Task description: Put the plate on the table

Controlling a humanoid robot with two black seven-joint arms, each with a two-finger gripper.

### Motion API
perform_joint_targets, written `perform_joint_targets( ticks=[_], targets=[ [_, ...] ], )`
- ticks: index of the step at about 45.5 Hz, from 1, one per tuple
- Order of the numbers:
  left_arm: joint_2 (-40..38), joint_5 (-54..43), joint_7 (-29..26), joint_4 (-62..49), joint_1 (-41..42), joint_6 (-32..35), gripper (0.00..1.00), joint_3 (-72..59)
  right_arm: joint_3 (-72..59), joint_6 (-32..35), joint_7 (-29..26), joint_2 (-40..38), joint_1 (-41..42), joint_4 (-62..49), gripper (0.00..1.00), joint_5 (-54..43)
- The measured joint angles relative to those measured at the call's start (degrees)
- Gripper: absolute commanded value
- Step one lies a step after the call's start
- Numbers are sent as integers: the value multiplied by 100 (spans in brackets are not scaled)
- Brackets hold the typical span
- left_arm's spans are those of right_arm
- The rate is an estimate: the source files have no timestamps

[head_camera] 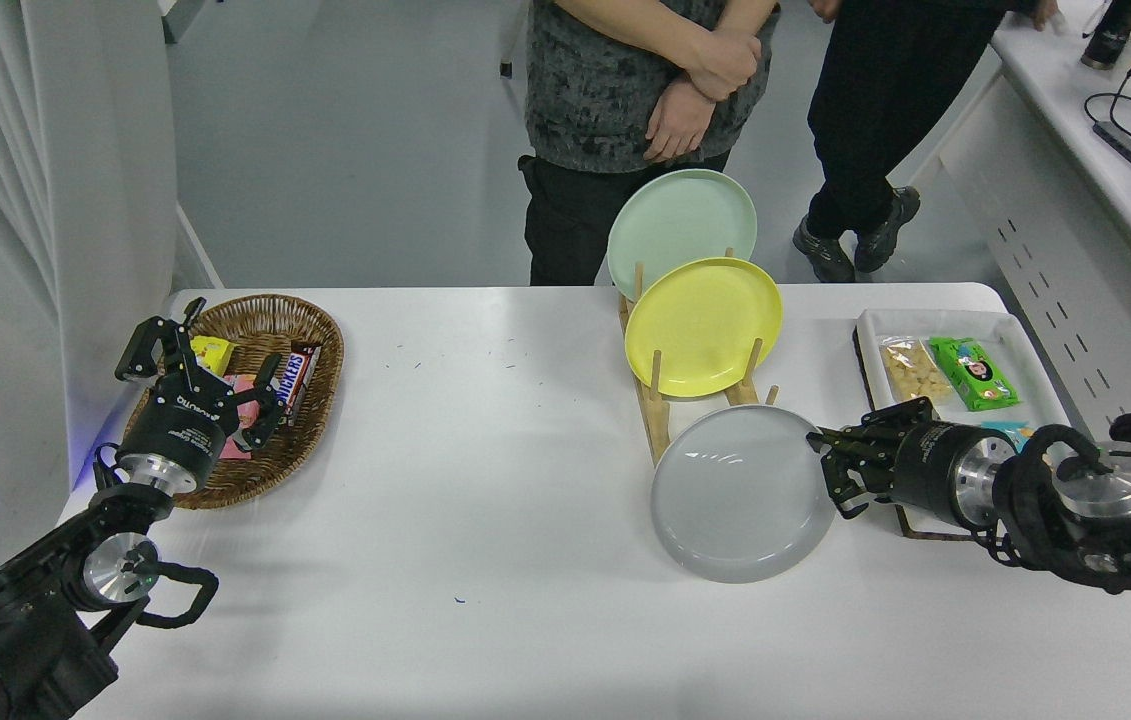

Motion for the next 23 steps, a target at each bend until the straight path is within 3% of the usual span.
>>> perform_joint_targets(
  ticks=[11,23],
  targets=[
    [0,1,0,1,0,-2,98,-3,414,121,199,-332,-688,289,0,73],
    [1,1,0,1,-1,-2,98,-6,1359,-629,321,-443,-1389,376,0,511]
  ],
)
